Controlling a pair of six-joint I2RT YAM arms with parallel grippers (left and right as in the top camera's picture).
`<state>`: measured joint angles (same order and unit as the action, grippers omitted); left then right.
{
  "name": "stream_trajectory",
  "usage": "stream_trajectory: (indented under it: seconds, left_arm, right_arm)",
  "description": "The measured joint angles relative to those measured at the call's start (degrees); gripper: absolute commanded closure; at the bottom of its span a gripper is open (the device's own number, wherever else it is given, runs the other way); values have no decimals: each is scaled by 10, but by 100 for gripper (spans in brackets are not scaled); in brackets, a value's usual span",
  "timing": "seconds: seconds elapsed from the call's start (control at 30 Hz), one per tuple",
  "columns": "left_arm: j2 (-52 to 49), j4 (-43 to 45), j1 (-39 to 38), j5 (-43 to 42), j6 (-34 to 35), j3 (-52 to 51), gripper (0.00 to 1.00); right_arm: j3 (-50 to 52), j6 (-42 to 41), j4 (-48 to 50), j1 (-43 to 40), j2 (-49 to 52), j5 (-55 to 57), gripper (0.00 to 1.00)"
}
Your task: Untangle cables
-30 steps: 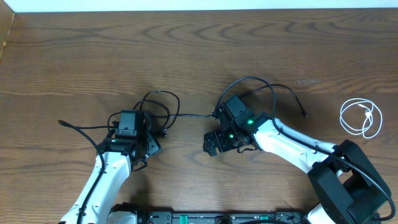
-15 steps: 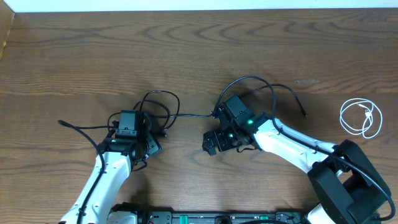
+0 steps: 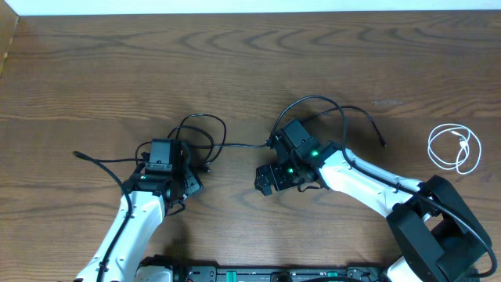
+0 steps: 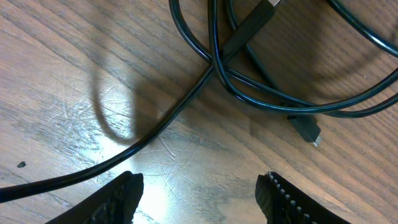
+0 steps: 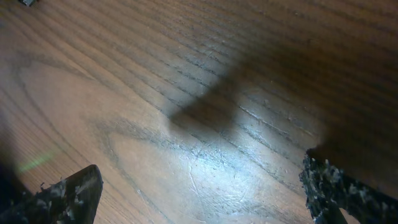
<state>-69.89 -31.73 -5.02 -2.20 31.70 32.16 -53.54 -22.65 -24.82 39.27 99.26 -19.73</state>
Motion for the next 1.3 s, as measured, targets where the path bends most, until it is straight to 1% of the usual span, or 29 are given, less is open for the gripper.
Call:
stream_trajectory:
  seconds: [0.5,0.53,0.6,0.63,0.7,0.73,0.77,0.83,0.9,1.0,1.17,1.3]
  left_arm:
    - [0,0,0,0,0,0,37]
    - [0,0,0,0,0,0,46]
    - [0,0,0,0,-2,0,62]
    - [0,0,0,0,3,0,71]
    - [0,0,0,0,2,0,80]
    - [0,0,0,0,2,0,81]
    - [0,1,0,0,4,0,86]
    - [0,0,0,0,1,0,88]
    - [0,-11,0,0,-4,2,93]
    - [0,-54,0,0,-16,20,93]
    - [0,-109,0,0,-40,95,93]
    - [0,-104,0,0,-51,151,93]
  right_arm:
    - [0,0,2,0,0,0,1]
    - [0,0,2,0,0,0,1]
    - [0,0,2,0,0,0,1]
    - [0,0,3,0,0,0,1]
    - [0,0,5,0,0,0,1]
    - [0,0,5,0,0,0,1]
    - [0,0,5,0,0,0,1]
    - [0,0,5,0,0,0,1]
    - [0,0,5,0,0,0,1]
    - [0,0,6,0,0,0,1]
    - [0,0,7,0,1,0,1]
    - [0,0,7,0,1,0,1]
